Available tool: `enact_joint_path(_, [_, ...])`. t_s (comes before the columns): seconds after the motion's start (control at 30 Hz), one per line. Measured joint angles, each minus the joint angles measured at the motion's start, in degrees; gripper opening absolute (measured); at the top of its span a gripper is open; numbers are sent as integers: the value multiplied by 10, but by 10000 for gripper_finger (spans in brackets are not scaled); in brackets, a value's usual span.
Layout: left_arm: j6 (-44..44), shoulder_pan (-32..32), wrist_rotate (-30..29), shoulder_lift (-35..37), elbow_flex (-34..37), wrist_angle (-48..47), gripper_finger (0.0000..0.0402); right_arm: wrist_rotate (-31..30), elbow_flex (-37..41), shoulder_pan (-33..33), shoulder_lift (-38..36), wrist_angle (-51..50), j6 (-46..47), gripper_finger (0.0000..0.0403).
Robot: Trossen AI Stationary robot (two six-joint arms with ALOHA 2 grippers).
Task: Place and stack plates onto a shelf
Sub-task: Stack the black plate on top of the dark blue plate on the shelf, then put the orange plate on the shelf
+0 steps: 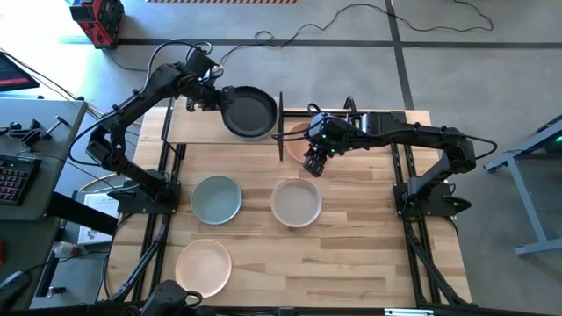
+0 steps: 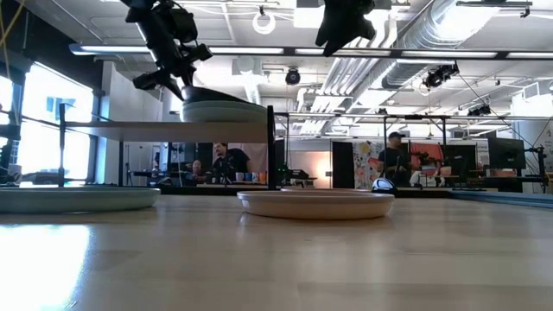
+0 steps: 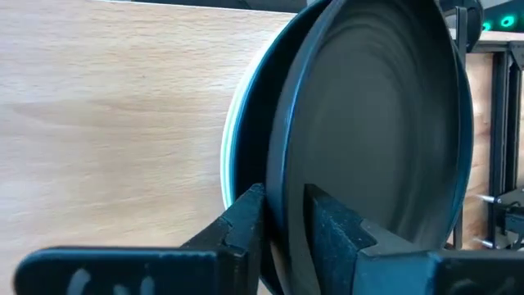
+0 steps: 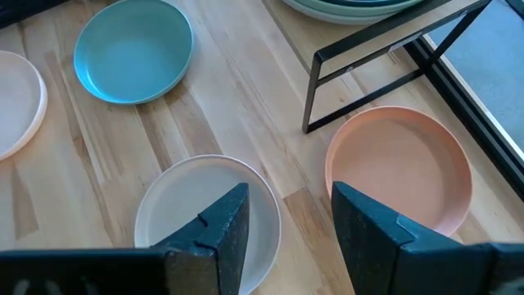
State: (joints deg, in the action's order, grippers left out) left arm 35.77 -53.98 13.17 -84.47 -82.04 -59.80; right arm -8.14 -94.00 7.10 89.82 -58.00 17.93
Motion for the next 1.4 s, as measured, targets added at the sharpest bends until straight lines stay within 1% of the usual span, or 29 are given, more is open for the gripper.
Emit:
enact_joint_path(0.13, [0,0,20,0,0,-13,87,0,0,0,0,0,0,154])
enact_joint_path(0.3, [-14,-5,28,1,0,-37,92,0,0,0,0,0,0,154])
enact_joint_path(0.43, [-15,-13,29,2,-2,-40,92,0,0,0,0,0,0,154])
enact_joint_path(0.6, [-15,-19,28,3,-22,-40,92,0,0,0,0,0,0,154])
enact_joint_path(0.7, [-16,-19,27,9,-37,-54,92,0,0,0,0,0,0,154])
enact_joint_path(0.87, [-20,-19,25,16,-43,-85,92,0,0,0,0,0,0,154])
enact_joint_path(1.0, [-24,-13,5,15,-43,-101,92,0,0,0,0,0,0,154])
enact_joint_path(1.27, [-19,2,-30,12,-43,-99,92,0,0,0,0,0,0,154])
enact_joint_path(1.4, [-15,4,-60,12,-43,-99,89,0,0,0,0,0,0,154])
